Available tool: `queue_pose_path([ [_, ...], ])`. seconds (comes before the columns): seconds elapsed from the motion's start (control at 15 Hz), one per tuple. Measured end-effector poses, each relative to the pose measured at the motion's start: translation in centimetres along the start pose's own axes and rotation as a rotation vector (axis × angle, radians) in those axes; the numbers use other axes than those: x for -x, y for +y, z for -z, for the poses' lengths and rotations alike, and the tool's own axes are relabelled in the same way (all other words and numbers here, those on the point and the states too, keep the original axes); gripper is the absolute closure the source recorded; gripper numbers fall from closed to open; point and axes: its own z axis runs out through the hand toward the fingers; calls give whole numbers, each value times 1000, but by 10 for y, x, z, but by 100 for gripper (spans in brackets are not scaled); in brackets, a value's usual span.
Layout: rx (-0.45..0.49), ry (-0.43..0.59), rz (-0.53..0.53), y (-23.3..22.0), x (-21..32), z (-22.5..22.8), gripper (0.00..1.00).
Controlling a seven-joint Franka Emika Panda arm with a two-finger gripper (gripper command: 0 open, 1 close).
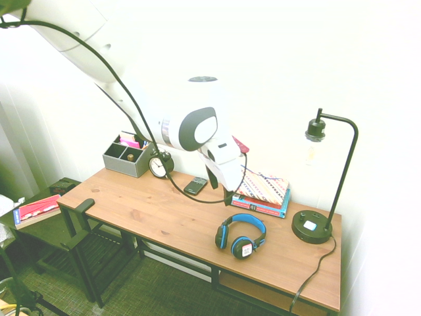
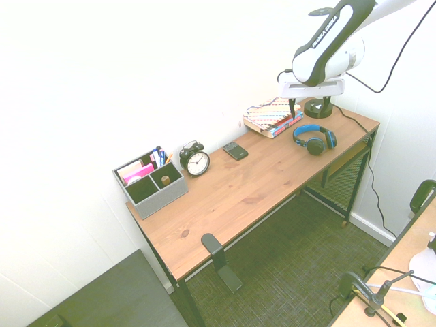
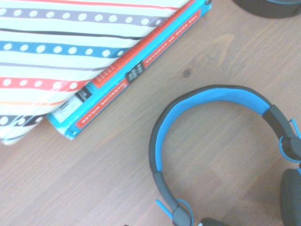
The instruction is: Hang the headphone
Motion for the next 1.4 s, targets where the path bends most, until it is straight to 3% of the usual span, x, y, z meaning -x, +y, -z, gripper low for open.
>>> queue_pose_path([
  [0.93,-21,-30,-14,-45,-41,-104,0],
  [1.0,-25,-32,-16,-51,-42,-107,100],
  [1.4,-13,-54,-36,-68,-46,-130,100],
])
